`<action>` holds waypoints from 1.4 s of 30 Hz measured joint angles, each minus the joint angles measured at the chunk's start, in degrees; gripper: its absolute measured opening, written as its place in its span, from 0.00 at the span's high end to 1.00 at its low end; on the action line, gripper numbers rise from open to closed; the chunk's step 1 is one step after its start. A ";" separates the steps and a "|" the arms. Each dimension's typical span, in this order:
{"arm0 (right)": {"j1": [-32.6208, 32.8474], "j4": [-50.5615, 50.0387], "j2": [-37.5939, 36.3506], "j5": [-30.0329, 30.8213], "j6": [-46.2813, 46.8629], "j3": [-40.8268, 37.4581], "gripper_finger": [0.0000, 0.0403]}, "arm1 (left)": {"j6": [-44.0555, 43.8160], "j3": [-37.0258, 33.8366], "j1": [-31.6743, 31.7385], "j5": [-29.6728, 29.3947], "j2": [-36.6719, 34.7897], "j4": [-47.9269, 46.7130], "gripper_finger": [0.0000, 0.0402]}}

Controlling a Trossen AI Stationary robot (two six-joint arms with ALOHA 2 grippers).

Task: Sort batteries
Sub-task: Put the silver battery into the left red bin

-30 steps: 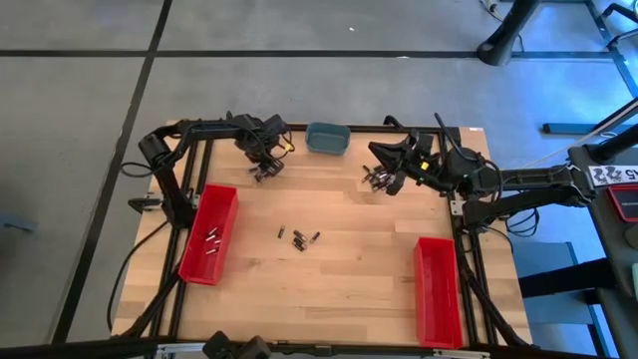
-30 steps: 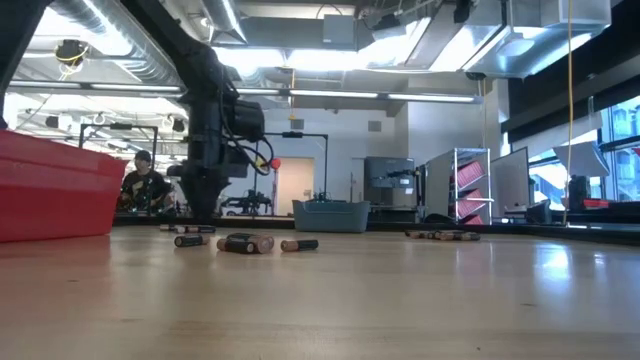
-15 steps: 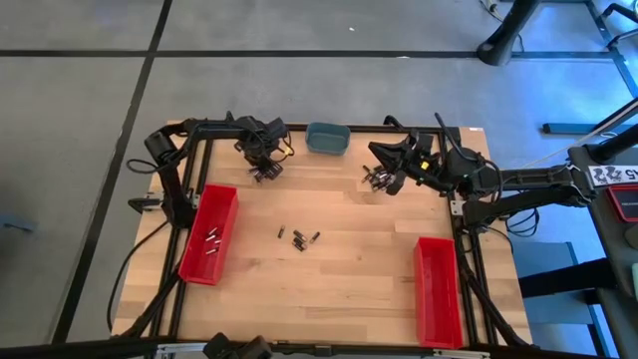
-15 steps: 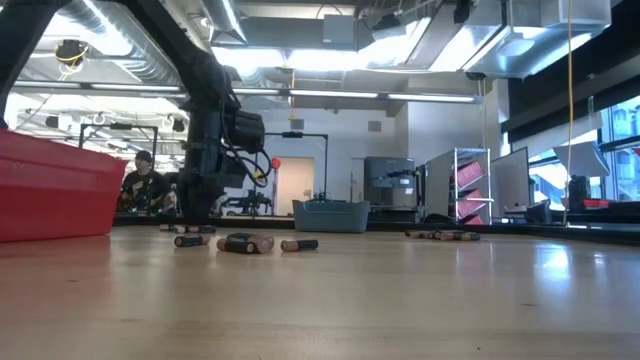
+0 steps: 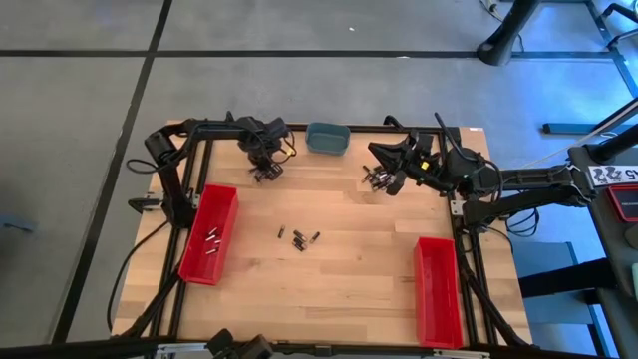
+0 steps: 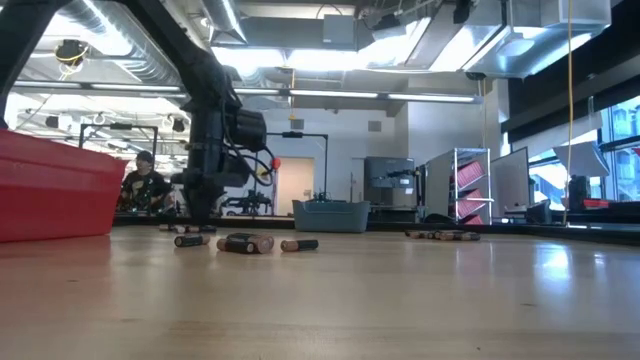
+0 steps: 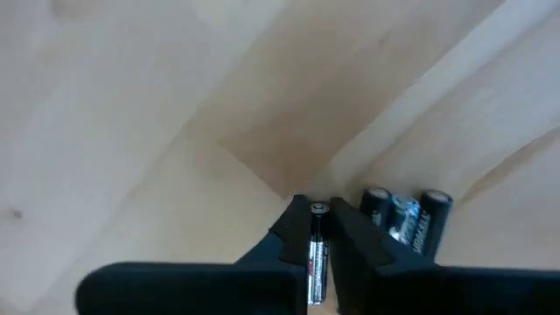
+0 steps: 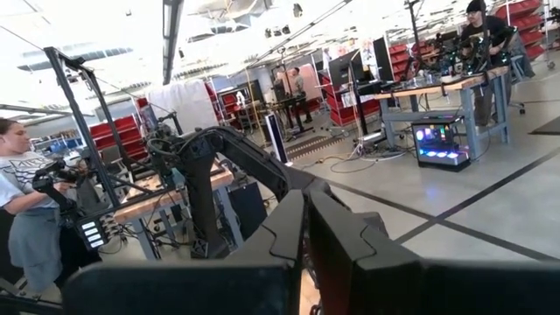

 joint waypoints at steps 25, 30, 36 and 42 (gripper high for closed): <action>-0.07 -0.78 0.00 3.08 -7.16 0.00 0.94 | -23.38 7.61 -30.47 -2.10 -37.79 -21.37 1.00; -0.19 -7.74 0.00 5.66 -5.98 0.00 0.94 | -36.36 5.93 -37.30 -5.84 -40.50 -22.34 1.00; -2.81 -25.39 0.07 0.85 9.64 0.00 0.94 | -44.28 1.75 -39.95 -9.43 -39.63 -16.98 1.00; -6.53 -43.30 1.05 -11.28 21.90 0.00 0.94 | -43.89 -1.88 -40.57 -9.50 -38.19 -8.56 1.00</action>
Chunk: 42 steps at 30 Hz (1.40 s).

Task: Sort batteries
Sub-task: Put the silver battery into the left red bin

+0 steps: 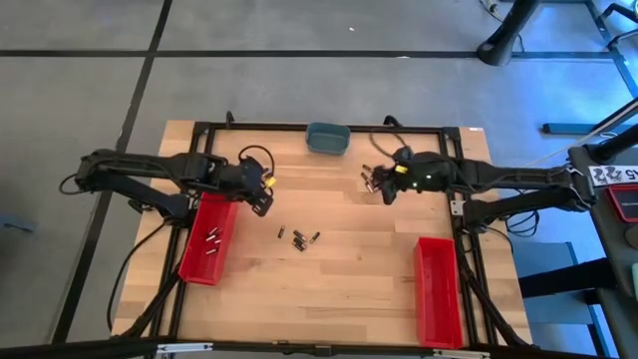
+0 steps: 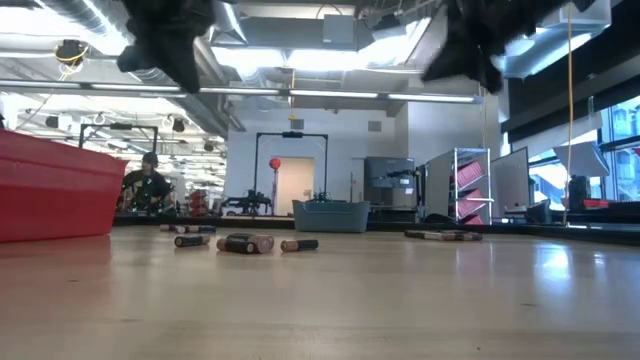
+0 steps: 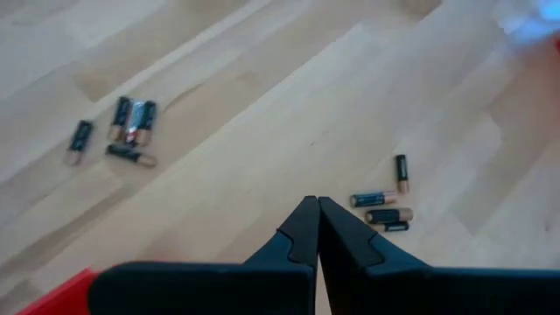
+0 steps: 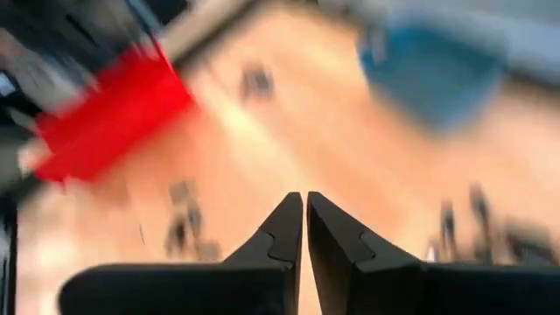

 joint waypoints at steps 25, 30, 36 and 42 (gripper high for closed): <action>-11.59 -9.79 36.25 -11.52 2.26 9.43 0.56 | 6.69 -1.77 -0.13 5.93 -0.62 2.36 1.00; -13.66 -11.97 39.23 -10.60 2.38 10.40 0.58 | 7.88 -1.77 -1.74 7.12 -2.06 -0.53 1.00; -13.99 -12.42 43.22 -11.32 3.03 10.39 0.58 | 7.87 -1.77 -3.53 6.89 -3.60 -4.68 1.00; -12.75 -12.21 44.33 -10.43 3.03 10.57 0.58 | 7.87 -1.77 -4.20 6.74 -4.00 -5.64 1.00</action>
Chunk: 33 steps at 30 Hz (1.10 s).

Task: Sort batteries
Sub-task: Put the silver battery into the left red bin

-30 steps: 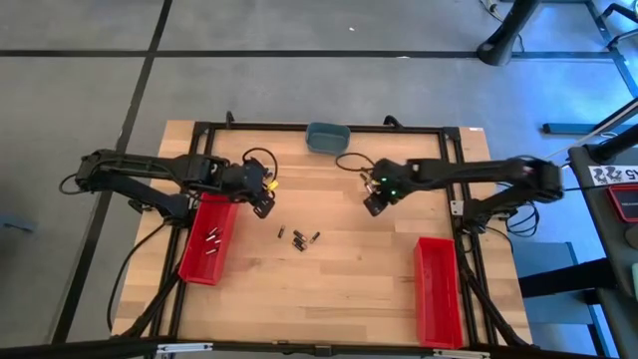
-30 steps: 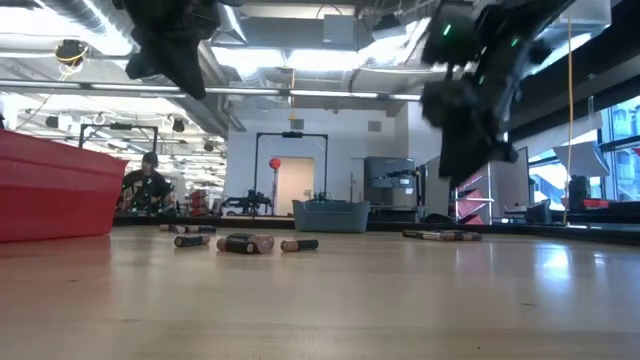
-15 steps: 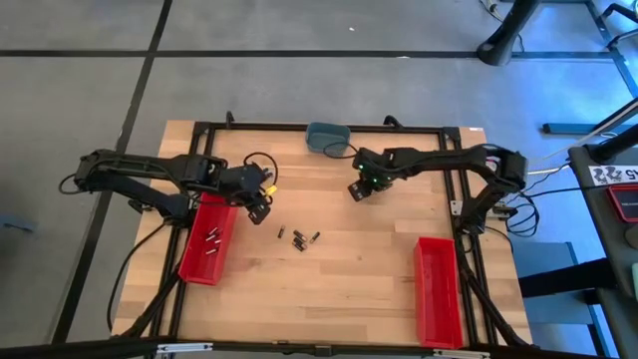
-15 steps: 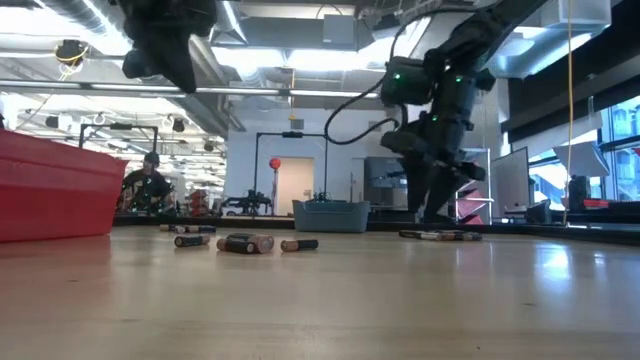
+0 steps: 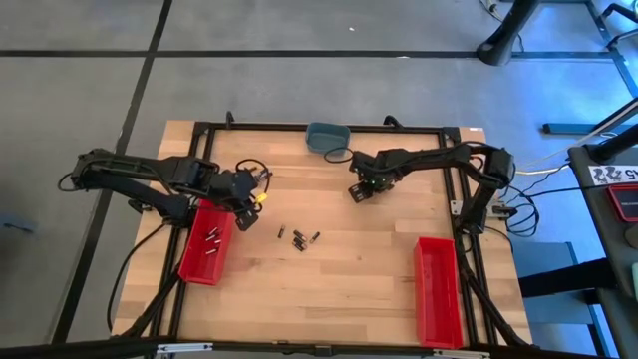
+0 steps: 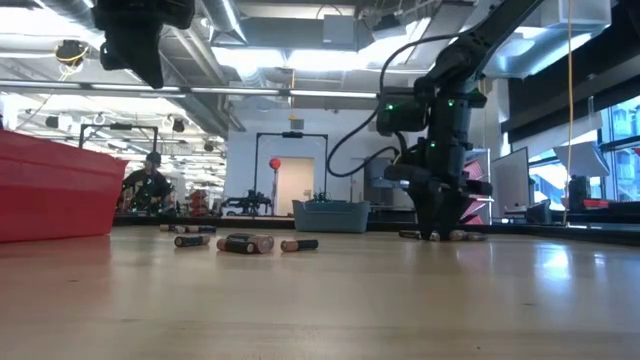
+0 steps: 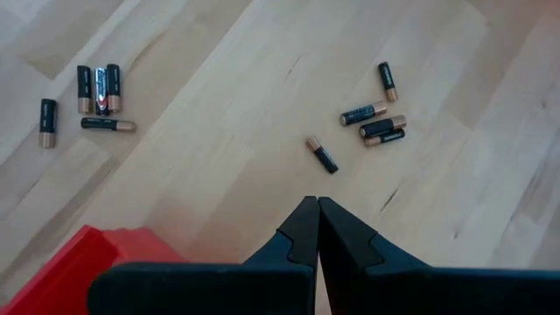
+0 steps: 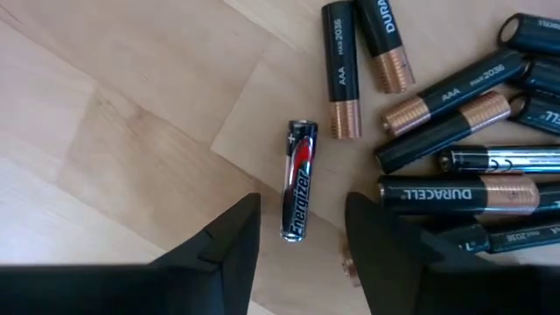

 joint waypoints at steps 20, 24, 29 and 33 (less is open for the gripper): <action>6.99 14.66 -4.53 -6.34 -1.44 -0.38 0.97 | -2.15 -4.09 -0.98 -6.25 -3.35 12.29 0.96; 12.10 29.46 -7.40 -5.42 -0.81 -0.38 0.97 | -2.78 -11.24 -0.96 -6.34 -8.35 28.81 0.84; 18.65 56.97 -8.87 -2.70 1.90 -0.25 0.95 | 1.63 -20.19 -0.98 -6.50 -12.00 55.17 0.66; 21.24 68.63 -8.87 3.68 0.57 1.60 0.97 | 4.78 -24.10 -0.94 -6.51 -11.66 70.04 0.54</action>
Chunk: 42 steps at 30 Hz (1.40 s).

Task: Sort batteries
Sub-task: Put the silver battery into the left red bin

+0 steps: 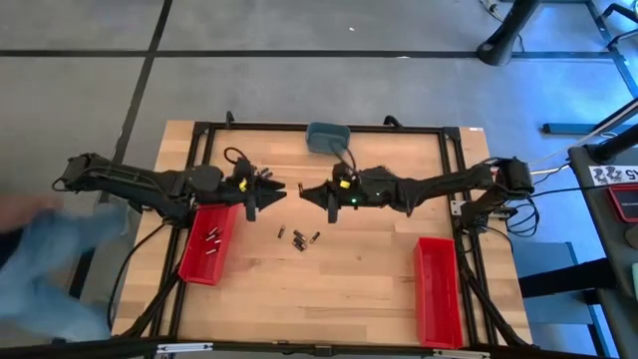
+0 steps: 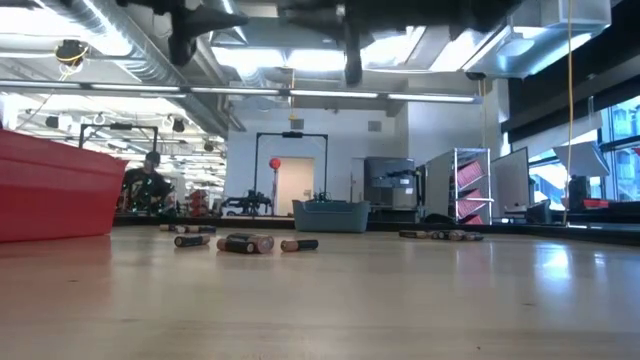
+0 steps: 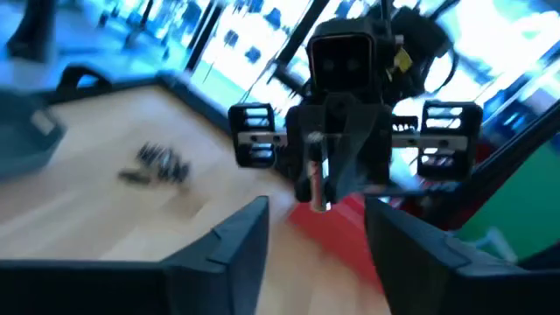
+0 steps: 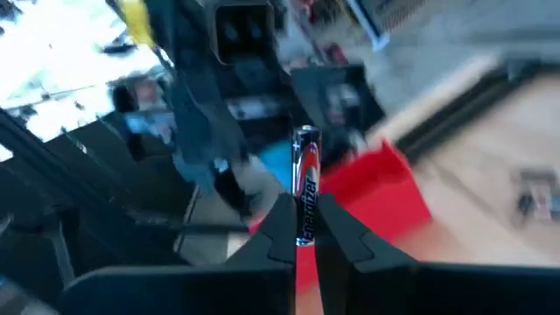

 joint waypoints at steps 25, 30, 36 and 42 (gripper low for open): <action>0.24 -10.53 0.33 -1.85 -10.98 11.42 0.95 | 5.43 -1.25 1.63 -0.71 6.62 22.14 0.43; 0.24 -10.56 0.33 -1.96 -10.98 11.42 0.95 | 5.29 -0.97 1.80 -0.72 8.71 24.42 0.44; 0.24 -10.60 0.33 -1.98 -10.98 11.42 0.95 | 6.45 -0.55 1.78 0.42 9.49 25.98 0.56; 0.24 -10.73 0.33 -1.89 -10.98 11.40 0.94 | 8.17 -0.51 1.78 1.82 9.49 26.17 0.78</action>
